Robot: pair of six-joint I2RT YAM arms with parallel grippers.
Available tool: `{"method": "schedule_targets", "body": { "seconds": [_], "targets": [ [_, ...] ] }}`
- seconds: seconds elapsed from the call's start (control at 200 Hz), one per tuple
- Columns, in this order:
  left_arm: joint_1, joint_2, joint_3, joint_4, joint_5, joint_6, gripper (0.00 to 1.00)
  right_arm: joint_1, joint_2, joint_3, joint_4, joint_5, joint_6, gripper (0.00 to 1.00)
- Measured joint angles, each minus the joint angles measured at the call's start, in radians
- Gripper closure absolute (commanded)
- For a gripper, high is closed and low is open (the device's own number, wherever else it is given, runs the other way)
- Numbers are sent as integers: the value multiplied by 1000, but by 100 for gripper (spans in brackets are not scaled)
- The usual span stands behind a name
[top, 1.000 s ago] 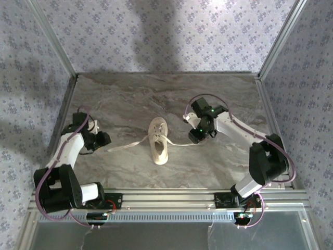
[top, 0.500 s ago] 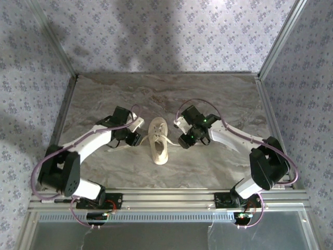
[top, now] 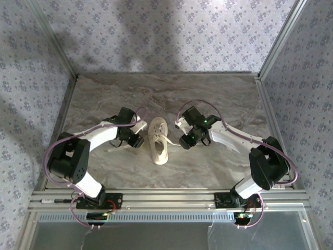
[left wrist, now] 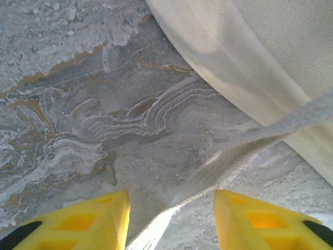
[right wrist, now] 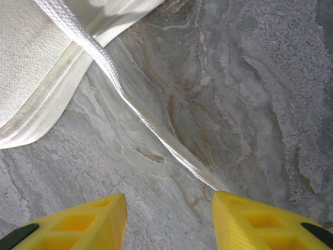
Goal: Tie the shoes
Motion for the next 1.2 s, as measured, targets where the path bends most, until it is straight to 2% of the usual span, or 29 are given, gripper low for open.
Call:
{"method": "schedule_targets", "body": {
  "seconds": [0.19,0.51,0.56,0.655,0.73,0.815,0.944,1.199],
  "targets": [
    [-3,0,-18,6,-1,-7,63,-7,0,0,0,0,11,52],
    [-3,23,-25,-21,-23,-15,61,-18,-28,0,12,-8,23,52],
    [-2,36,-13,-21,-29,-19,66,-18,-35,0,14,-8,23,52],
    [-4,46,5,-38,-51,-29,87,-18,-45,0,18,-7,25,52],
    [0,46,7,-39,-63,-41,98,-18,-58,0,18,-7,31,52],
    [-7,34,7,-43,-55,-40,100,-22,-82,0,18,-8,39,52],
    [-11,-53,-1,-54,-37,-44,100,-39,-130,-9,38,-16,53,52],
    [-28,-346,3,-24,19,-88,100,-58,-156,-21,117,-117,99,52]
  ]
}}
